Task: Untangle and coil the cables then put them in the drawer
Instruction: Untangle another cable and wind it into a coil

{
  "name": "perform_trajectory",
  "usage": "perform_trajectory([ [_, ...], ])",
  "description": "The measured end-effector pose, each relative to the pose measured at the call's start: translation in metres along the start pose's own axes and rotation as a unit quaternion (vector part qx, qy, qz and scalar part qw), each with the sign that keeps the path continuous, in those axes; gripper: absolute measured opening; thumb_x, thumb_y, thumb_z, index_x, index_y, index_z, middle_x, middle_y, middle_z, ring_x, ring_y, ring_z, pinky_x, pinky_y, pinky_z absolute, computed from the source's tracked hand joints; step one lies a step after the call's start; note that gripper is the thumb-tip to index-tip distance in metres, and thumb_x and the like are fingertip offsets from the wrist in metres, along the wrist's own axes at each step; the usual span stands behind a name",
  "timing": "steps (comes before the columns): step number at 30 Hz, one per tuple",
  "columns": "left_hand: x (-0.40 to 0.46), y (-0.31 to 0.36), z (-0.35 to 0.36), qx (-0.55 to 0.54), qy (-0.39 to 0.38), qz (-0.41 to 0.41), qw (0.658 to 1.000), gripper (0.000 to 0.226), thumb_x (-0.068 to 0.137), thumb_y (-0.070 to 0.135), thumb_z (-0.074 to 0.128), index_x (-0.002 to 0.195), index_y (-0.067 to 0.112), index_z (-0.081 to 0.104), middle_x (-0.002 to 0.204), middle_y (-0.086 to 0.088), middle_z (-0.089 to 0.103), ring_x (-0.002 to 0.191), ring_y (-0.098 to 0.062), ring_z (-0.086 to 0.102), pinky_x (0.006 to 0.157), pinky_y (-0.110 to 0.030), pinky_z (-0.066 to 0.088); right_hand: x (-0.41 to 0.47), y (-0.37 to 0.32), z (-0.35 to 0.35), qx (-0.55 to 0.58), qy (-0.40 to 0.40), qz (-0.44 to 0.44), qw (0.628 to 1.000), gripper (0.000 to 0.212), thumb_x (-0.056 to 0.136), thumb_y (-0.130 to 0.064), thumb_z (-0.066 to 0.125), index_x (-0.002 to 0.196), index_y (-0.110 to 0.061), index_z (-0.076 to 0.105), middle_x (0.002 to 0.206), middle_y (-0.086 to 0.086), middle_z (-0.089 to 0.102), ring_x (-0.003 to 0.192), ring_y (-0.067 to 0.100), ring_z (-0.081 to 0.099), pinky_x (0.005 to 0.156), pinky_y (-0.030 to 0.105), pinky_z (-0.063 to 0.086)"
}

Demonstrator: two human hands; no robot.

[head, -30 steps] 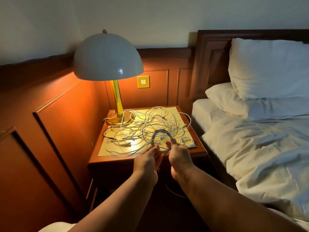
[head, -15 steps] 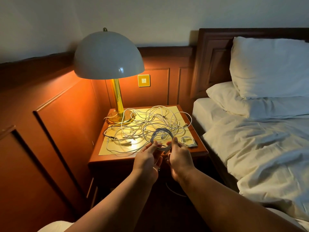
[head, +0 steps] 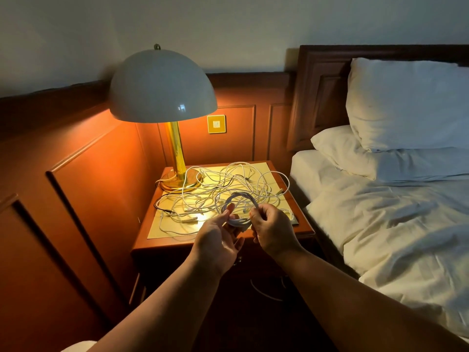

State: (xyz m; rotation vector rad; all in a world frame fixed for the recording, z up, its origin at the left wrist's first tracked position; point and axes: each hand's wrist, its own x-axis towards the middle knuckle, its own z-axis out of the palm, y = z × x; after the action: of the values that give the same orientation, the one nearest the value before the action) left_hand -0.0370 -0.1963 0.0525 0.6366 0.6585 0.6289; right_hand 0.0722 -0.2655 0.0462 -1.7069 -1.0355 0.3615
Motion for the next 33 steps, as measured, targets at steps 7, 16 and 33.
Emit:
perform_trajectory([
  [7,-0.002,0.001,0.010,0.184,0.030,0.070,0.980,0.027,0.095,0.010,0.058,0.117,0.024,0.059,0.111,-0.008,0.063,0.106,-0.022,0.059,0.081,-0.036,0.043,0.003,-0.001,-0.002,0.011,-0.015,0.022,1.000,0.020,0.102,-0.019,0.049,0.120,-0.012,0.046,0.097,0.011,0.067,0.070,0.008,0.065,0.052,0.014,0.049],
  [16,-0.003,0.001,0.008,0.378,-0.010,0.153,0.913,0.042,0.097,-0.008,0.044,0.134,0.011,0.042,0.108,-0.016,0.058,0.087,-0.025,0.063,0.049,-0.013,0.046,0.010,-0.003,-0.012,-0.005,-0.030,0.029,0.999,0.009,0.103,-0.022,0.046,0.110,-0.017,0.046,0.091,0.007,0.068,0.073,0.012,0.066,0.054,0.019,0.050],
  [33,0.003,-0.002,-0.020,0.128,0.027,0.106,0.986,0.028,0.087,0.024,0.070,0.102,0.001,0.069,0.090,-0.013,0.070,0.085,-0.023,0.066,0.070,-0.032,0.055,-0.009,-0.013,-0.009,0.248,-0.204,0.230,0.919,0.020,0.101,-0.022,0.051,0.116,-0.009,0.054,0.083,0.007,0.063,0.066,0.013,0.054,0.059,0.027,0.044],
])
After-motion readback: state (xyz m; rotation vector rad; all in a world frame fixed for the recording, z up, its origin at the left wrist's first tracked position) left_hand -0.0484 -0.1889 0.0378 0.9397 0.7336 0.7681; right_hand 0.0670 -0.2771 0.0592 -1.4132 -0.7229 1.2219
